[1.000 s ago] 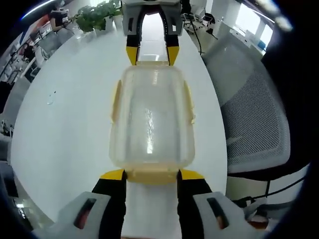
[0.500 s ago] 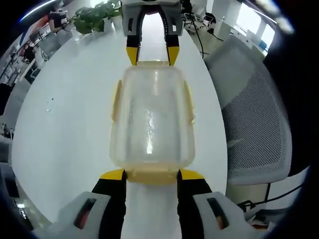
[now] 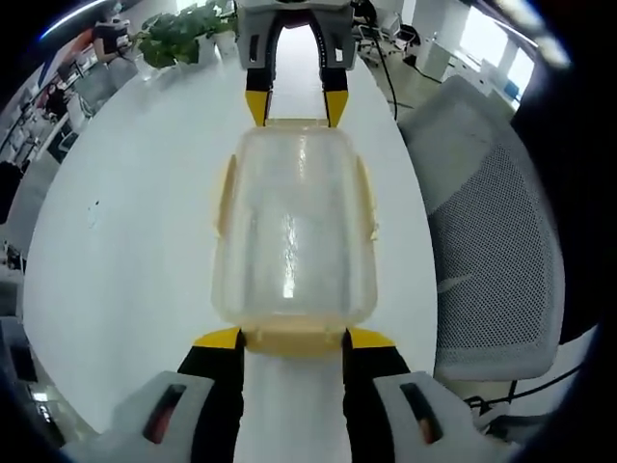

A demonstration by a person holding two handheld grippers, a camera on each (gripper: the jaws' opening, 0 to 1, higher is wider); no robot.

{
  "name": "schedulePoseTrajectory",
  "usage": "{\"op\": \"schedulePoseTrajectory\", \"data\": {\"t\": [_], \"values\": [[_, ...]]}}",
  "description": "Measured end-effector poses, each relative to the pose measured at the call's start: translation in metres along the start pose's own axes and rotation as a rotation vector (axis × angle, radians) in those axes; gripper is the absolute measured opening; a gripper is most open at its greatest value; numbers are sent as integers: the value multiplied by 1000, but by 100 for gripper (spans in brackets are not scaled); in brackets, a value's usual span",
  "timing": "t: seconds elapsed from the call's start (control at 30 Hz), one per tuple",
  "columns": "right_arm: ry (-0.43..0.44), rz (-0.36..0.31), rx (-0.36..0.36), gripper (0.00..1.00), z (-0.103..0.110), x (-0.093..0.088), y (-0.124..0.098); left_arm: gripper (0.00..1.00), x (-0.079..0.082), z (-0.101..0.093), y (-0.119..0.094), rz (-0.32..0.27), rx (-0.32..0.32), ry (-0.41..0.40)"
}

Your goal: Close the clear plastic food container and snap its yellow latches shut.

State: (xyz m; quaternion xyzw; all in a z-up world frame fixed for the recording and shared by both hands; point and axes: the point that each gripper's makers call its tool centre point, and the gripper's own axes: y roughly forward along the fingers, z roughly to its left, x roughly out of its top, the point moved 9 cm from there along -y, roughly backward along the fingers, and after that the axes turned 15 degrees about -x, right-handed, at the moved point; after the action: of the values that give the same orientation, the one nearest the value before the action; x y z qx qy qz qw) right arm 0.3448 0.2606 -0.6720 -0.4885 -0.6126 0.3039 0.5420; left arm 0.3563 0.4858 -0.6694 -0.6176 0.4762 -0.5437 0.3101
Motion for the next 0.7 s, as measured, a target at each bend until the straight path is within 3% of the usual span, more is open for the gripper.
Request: {"op": "schedulePoseTrajectory", "data": {"t": [0.7], "values": [[25, 12, -5, 38, 1, -55, -10, 39, 49, 4, 24, -6, 9, 11]]}}
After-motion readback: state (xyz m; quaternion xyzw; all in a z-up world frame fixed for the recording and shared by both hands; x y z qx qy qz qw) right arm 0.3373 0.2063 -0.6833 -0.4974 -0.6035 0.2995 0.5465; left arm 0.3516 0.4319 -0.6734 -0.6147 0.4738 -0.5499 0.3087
